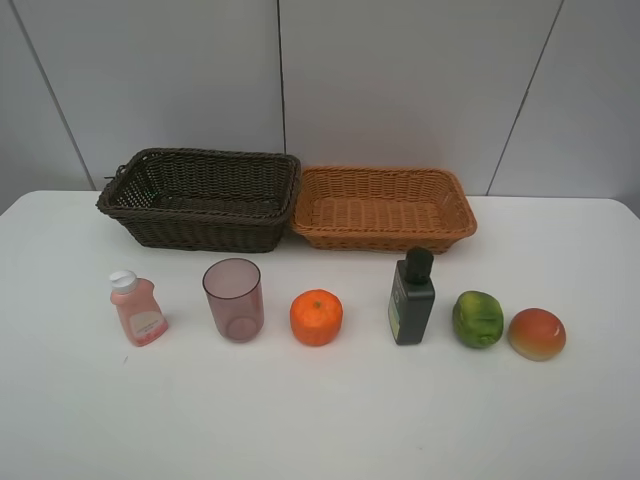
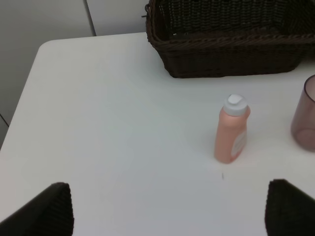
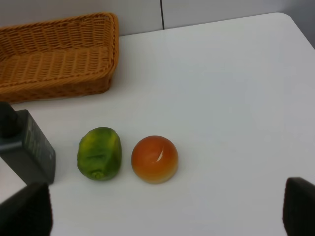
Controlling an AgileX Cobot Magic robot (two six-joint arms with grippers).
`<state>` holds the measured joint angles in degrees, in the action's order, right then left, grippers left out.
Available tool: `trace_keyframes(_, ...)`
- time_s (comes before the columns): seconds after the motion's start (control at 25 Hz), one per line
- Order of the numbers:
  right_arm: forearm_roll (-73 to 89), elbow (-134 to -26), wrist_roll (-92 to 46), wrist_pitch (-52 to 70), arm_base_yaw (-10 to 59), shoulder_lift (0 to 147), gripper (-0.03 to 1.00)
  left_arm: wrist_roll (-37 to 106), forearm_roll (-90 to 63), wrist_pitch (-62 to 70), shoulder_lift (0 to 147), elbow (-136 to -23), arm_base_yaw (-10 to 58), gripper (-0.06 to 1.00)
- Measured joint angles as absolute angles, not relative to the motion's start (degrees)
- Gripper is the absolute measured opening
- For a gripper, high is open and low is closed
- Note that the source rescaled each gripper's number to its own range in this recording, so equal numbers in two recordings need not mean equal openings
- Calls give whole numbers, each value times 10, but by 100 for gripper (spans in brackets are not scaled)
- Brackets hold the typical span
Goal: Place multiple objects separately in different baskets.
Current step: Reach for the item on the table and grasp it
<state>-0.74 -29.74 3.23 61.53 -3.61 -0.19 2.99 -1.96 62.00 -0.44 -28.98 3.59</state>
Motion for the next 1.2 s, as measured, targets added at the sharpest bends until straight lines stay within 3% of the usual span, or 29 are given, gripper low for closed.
trace_keyframes(0.48,-7,-297,32,615,-36,-2,100,30,-20,621,35,-295,36,96)
trace_keyframes(1.2,-7,-297,32,615,-36,-2,100,189,-20,650,409,-477,68,96)
